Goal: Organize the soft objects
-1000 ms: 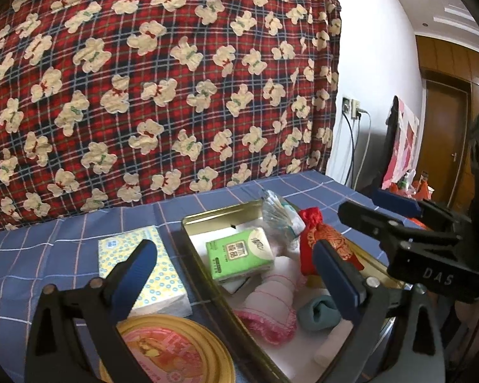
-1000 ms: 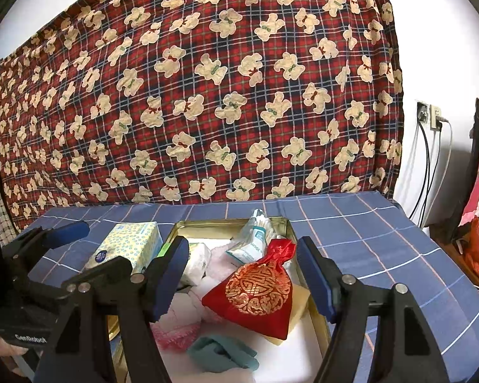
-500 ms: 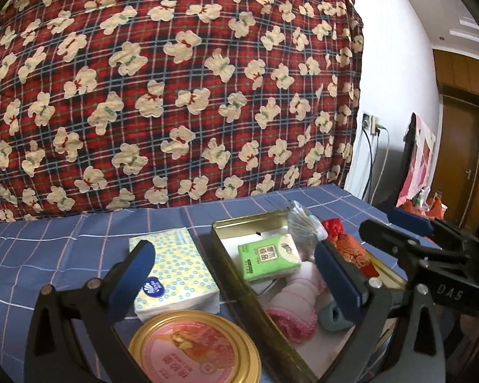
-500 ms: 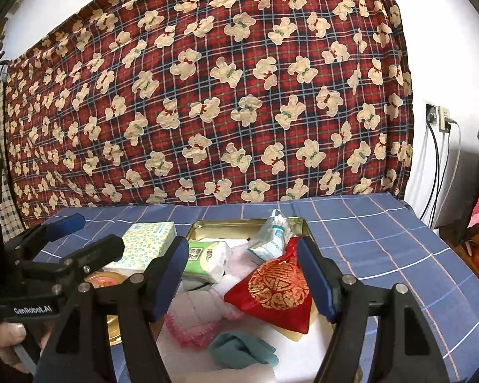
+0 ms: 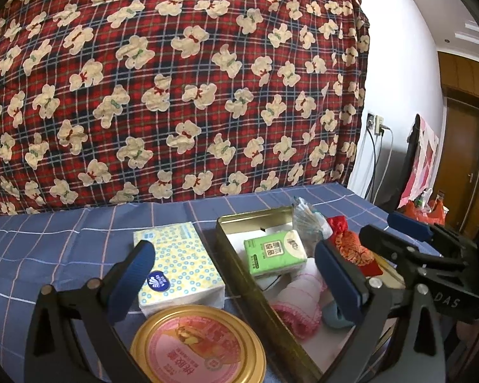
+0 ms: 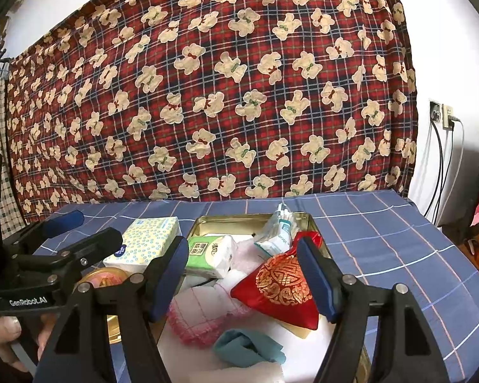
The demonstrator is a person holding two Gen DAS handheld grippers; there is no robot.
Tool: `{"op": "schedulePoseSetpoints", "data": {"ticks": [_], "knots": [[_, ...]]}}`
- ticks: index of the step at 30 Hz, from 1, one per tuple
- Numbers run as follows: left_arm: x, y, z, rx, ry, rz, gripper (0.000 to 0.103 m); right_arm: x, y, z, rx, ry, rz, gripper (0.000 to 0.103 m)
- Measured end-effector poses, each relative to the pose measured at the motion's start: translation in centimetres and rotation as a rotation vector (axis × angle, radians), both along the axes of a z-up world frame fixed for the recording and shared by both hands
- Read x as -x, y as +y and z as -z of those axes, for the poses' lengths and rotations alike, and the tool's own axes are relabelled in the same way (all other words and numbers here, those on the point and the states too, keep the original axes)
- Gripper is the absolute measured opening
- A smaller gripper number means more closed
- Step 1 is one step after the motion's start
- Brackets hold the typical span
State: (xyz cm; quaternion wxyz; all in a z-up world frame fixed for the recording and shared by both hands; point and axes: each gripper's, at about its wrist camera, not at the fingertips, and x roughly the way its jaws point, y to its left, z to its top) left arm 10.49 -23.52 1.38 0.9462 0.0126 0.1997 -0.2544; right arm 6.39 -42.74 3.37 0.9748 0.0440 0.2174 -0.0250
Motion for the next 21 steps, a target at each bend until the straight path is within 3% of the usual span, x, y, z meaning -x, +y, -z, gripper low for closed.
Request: {"op": "schedulePoseSetpoints", "data": {"ticks": [14,21], "knots": [[-0.48,-0.37,0.19,-0.024,0.03,0.004,0.102,-0.07,0.15,0.26,0.001,0.006,-0.001,0.072],[-0.23,-0.35,0.13,-0.039,0.001,-0.028,0.102,-0.13,0.12,0.22,0.0,0.009,-0.001,0.072]]}}
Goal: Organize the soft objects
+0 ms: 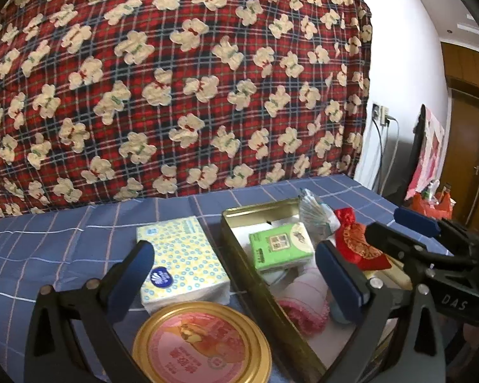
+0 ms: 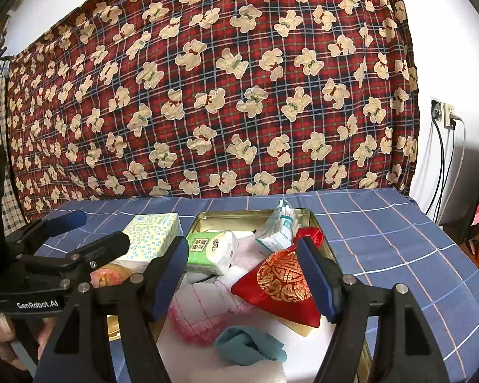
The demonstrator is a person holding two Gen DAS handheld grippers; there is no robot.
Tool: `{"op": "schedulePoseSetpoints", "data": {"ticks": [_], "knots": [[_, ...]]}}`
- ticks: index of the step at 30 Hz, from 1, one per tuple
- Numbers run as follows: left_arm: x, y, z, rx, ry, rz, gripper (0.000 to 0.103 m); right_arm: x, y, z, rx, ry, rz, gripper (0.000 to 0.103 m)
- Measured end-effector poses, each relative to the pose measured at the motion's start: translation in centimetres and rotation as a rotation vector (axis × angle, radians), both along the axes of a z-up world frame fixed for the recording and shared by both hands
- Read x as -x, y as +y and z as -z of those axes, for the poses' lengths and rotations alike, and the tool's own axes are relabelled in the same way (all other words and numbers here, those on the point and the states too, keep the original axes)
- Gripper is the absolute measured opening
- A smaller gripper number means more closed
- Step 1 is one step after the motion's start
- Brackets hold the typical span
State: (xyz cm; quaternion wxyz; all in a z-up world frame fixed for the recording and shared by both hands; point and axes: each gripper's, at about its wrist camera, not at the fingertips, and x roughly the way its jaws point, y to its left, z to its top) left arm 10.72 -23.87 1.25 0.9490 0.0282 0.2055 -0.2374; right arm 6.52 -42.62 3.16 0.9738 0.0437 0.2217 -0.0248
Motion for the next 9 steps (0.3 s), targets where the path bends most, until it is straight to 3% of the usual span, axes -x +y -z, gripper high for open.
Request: {"op": "schedulePoseSetpoints", "data": {"ticks": [9], "knots": [[0.45,0.2,-0.28,0.007,-0.035,0.009,0.102,0.1,0.49,0.85,0.001,0.007,-0.004,0.072]]}}
